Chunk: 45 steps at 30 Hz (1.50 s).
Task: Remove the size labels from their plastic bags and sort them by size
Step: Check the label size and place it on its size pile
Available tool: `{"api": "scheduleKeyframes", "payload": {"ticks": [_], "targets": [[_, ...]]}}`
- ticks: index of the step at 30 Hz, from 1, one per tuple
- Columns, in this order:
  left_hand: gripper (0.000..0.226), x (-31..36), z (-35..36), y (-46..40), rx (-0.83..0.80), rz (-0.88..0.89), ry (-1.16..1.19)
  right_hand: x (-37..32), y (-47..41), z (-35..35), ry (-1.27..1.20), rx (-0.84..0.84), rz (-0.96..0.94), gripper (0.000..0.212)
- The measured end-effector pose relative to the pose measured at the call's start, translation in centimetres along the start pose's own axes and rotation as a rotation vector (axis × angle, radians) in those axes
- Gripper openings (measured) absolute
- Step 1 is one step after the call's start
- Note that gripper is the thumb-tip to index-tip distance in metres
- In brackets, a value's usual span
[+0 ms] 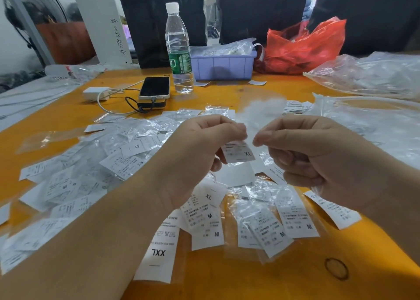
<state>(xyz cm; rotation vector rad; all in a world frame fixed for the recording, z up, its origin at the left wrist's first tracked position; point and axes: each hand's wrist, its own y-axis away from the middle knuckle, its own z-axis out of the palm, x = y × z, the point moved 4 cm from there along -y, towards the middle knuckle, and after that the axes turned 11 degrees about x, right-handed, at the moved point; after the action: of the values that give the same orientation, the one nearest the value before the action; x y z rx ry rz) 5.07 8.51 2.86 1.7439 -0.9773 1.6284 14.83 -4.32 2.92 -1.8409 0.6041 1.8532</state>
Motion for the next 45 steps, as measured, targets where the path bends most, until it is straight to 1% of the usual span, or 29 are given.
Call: {"api": "scheduleKeyframes", "payload": {"ticks": [2, 5, 8, 12, 14, 17, 19, 21, 23, 26, 29, 32, 34, 37, 40, 41, 45], "targets": [[0.016, 0.1, 0.0, 0.1, 0.002, -0.003, -0.004, 0.2, 0.1, 0.3, 0.035, -0.048, 0.031, 0.023], [0.023, 0.1, 0.1, 0.2, -0.003, 0.048, -0.083, 0.3, 0.2, 0.6, 0.062, -0.067, 0.037, 0.017], [0.02, 0.3, 0.4, 0.4, -0.042, 0.113, -0.155, 0.1, 0.0, 0.1, 0.059, -0.044, 0.033, 0.026], [0.026, 0.2, 0.7, 0.6, -0.097, 0.133, -0.202, -0.2, 0.1, -0.1, 0.09, -0.065, 0.021, 0.017], [0.023, 0.2, 0.7, 0.5, -0.106, 0.118, -0.194, -0.3, 0.1, -0.1, 0.072, -0.03, -0.008, 0.016], [0.02, 0.2, 0.7, 0.5, -0.11, 0.075, -0.153, -0.5, 0.0, -0.6, 0.022, 0.082, -0.042, 0.017], [0.016, 0.2, 0.6, 0.4, -0.09, 0.072, -0.114, -0.5, -0.1, -0.6, 0.006, 0.109, -0.046, 0.018], [0.014, 0.1, 0.5, 0.3, -0.059, 0.071, -0.089, -0.4, 0.0, -0.4, 0.006, 0.083, -0.044, 0.02], [0.014, 0.1, 0.4, 0.3, -0.053, 0.067, -0.073, -0.3, 0.2, 0.1, 0.019, 0.017, -0.039, 0.02], [0.025, 0.2, 0.6, 0.4, -0.069, 0.07, -0.077, -0.2, 0.3, 0.6, 0.031, -0.063, -0.022, 0.023], [0.033, 0.3, 0.6, 0.5, -0.084, 0.07, -0.108, -0.2, 0.3, 0.7, 0.023, -0.073, -0.007, 0.023], [0.026, 0.5, 0.6, 0.6, -0.092, 0.077, -0.146, -0.1, 0.3, 0.7, 0.029, -0.069, -0.004, 0.016], [0.026, 0.4, 0.6, 0.5, -0.09, 0.082, -0.149, -0.1, 0.2, 0.6, 0.042, -0.057, -0.007, 0.011], [0.023, 0.2, 0.3, 0.1, -0.04, 0.073, -0.103, 0.0, 0.1, 0.4, 0.06, -0.013, -0.017, 0.008], [0.01, 0.1, -0.4, -0.2, 0.056, 0.068, -0.005, -0.1, 0.1, -0.1, 0.036, 0.036, -0.032, 0.008], [0.01, 0.1, -0.6, -0.3, 0.085, 0.069, 0.016, -0.1, 0.0, -0.2, 0.032, 0.05, -0.038, 0.008], [0.022, 0.2, -1.0, -0.4, 0.16, 0.075, 0.116, 0.0, -0.1, -0.4, 0.007, 0.099, -0.058, 0.015]]}}
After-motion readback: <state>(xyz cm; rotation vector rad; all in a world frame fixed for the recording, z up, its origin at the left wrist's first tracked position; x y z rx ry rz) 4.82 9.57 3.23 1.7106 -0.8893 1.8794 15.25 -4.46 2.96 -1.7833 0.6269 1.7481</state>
